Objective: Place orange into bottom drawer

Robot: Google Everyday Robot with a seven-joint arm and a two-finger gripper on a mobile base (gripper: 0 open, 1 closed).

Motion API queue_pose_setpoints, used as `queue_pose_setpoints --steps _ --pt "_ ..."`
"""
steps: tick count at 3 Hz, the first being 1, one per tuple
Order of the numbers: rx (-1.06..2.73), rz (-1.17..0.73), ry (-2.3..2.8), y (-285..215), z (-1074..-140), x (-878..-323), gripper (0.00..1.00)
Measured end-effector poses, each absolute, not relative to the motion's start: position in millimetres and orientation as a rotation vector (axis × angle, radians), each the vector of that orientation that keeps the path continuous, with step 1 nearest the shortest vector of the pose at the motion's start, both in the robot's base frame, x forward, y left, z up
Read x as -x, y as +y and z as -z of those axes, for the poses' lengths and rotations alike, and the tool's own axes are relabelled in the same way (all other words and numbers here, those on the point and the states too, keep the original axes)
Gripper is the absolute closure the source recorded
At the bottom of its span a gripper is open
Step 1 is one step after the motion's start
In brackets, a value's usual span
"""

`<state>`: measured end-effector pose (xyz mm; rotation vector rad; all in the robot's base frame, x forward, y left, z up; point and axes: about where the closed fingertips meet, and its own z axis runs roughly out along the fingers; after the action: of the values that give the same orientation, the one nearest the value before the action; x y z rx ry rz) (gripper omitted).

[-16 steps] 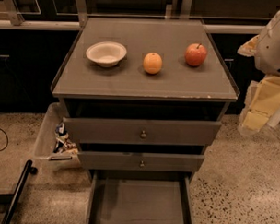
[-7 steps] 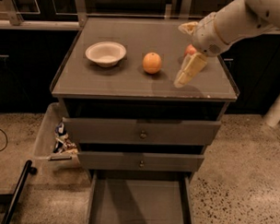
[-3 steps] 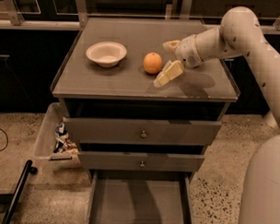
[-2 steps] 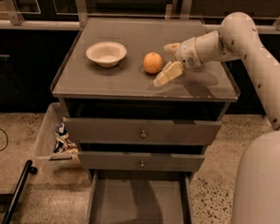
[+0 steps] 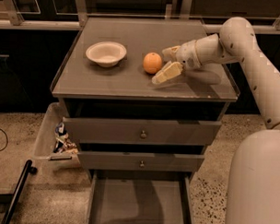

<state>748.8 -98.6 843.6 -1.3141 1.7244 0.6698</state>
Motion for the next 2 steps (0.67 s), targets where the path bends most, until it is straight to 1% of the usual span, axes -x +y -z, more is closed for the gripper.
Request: queue_pose_setpoints --steps 1,2 --pt "1.314 -0.67 1.724 -98.5 -843.6 -748.8 0.24" --pt "1.314 -0.67 1.724 -98.5 -843.5 -748.8 0.47"
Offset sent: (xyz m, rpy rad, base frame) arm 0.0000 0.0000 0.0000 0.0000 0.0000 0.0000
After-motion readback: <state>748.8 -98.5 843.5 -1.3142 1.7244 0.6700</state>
